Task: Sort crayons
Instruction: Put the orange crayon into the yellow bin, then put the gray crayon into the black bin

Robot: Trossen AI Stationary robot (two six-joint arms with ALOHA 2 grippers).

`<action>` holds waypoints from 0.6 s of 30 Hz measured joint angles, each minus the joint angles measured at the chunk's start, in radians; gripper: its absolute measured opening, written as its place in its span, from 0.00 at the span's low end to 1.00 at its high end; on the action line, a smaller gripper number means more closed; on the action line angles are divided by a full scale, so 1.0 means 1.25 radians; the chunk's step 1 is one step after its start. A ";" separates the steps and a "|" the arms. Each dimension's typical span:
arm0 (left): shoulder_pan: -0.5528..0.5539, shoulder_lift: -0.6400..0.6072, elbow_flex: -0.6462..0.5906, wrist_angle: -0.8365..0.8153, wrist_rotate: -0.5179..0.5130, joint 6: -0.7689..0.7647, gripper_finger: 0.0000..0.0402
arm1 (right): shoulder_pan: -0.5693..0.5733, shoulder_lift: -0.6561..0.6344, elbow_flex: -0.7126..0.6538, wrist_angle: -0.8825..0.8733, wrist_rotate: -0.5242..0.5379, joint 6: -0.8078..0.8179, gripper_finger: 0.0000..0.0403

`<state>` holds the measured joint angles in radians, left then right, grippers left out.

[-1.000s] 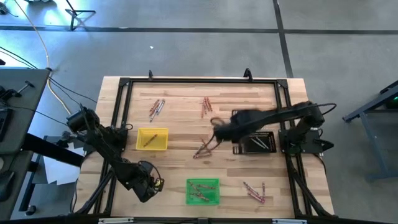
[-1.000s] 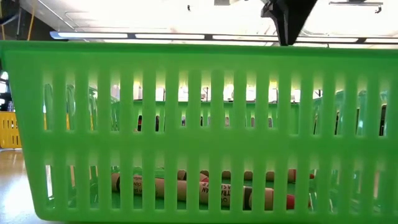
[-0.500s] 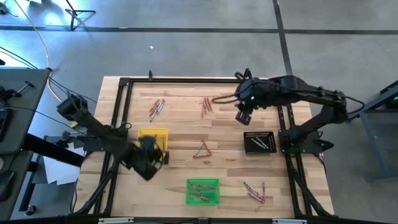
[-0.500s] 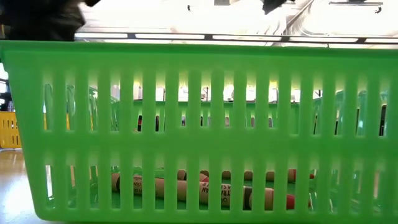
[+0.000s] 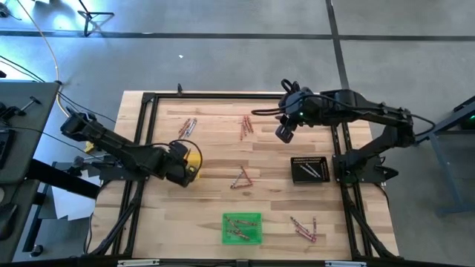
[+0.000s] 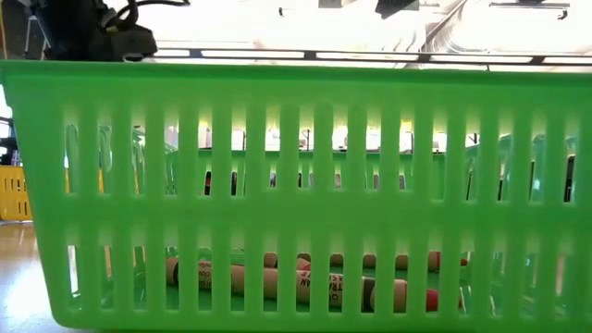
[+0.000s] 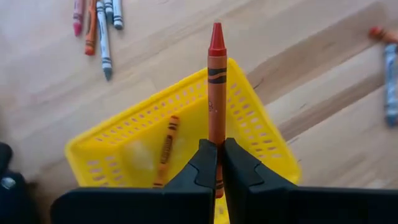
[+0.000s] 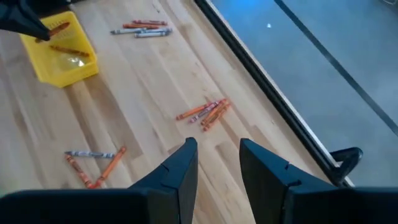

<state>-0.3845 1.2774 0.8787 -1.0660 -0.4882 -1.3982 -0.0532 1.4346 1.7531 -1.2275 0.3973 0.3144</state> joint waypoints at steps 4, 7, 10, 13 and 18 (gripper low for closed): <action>0.021 0.000 0.000 -0.007 0.001 0.064 0.02 | 0.000 0.008 0.000 0.007 0.018 0.000 0.28; 0.034 0.000 0.000 -0.007 0.003 0.098 0.05 | 0.000 0.013 0.000 0.019 0.018 0.003 0.28; 0.041 0.000 0.001 -0.006 0.006 0.132 0.09 | 0.000 0.016 0.000 0.016 0.018 0.020 0.28; 0.041 0.000 0.001 -0.006 0.012 0.144 0.14 | 0.000 0.018 0.000 0.014 0.018 0.021 0.28; 0.041 0.000 0.001 -0.005 0.018 0.144 0.21 | 0.000 0.019 0.000 0.012 0.018 0.021 0.28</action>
<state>-0.3336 1.2770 0.8795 -1.0724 -0.4655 -1.2182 -0.0528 1.4578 1.7527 -1.2129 0.4198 0.3402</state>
